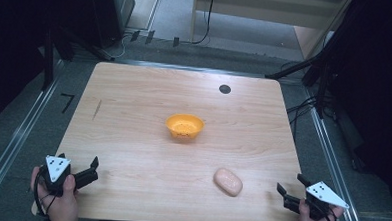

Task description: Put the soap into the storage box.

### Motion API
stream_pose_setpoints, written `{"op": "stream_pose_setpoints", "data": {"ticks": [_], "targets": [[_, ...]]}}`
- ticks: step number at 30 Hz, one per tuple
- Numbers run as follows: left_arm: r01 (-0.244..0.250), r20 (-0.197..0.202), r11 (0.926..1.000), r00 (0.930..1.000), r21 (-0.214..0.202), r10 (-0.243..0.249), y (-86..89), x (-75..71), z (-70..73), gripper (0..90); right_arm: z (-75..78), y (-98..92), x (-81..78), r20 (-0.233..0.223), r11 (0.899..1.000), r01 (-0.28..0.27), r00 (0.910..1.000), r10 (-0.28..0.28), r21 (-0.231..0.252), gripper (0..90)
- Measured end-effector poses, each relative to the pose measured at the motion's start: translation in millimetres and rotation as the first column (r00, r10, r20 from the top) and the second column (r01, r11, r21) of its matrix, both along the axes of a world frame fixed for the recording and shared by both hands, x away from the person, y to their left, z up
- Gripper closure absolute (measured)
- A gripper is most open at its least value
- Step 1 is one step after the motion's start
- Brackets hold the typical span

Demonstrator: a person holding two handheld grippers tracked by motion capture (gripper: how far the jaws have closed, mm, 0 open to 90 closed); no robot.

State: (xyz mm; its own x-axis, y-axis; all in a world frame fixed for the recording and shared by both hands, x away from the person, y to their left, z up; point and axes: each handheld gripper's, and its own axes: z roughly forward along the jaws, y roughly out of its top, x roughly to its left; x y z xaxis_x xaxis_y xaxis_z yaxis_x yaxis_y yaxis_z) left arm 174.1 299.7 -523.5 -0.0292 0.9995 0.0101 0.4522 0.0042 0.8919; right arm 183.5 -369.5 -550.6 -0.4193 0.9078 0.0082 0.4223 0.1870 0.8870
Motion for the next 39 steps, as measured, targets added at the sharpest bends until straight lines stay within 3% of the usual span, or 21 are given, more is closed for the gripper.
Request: {"op": "stream_pose_setpoints", "data": {"ticks": [3,8,11,17,20,22,28,39], "targets": [[0.008,-0.005,0.9999,1.0,-0.014,-0.008,1.2,0.4,0.1,0.0,-0.2,0.2,0.7,-0.001,1.0,-0.025,0.9997,0.025,-0.004,15.2],[0.01,-0.005,0.9998,0.9999,-0.017,-0.01,1.4,0.3,0.1,0.0,-0.2,3.2,0.6,-0.006,0.999,-0.014,0.9999,0.014,-0.031,12.3],[0.011,-0.002,0.9996,0.9999,-0.024,-0.011,1.9,0.3,0.1,0.0,0.2,3.6,1.8,-0.04,0.999,-0.035,0.9986,0.036,0.016,1.8],[0.017,-0.005,0.9997,0.9998,-0.017,-0.018,0.0,3.1,0.1,0.0,2.1,15.7,4.7,-0.106,0.992,-0.08,0.9919,0.07,-0.095,0.0],[0.019,-0.004,0.9997,0.9998,-0.012,-0.019,-0.6,3.0,0.1,0.0,5.0,17.6,8.4,-0.133,0.99,-0.122,0.9849,0.111,-0.077,0.0],[0.02,-0.007,0.9997,0.9998,-0.013,-0.02,-0.4,3.1,0.1,0.0,6.6,20.1,11.1,-0.163,0.985,-0.162,0.9753,0.15,-0.062,0.0],[0.024,-0.006,0.9996,0.9997,-0.012,-0.024,-0.5,3.2,0.0,0.0,13.2,39.0,15.9,-0.225,0.959,-0.249,0.9502,0.216,-0.133,0.0],[0.03,-0.012,0.9994,0.9995,-0.018,-0.03,0.0,3.6,0.1,0.0,20.3,60.4,26.7,-0.277,0.933,-0.329,0.9188,0.282,-0.145,0.0]]}}
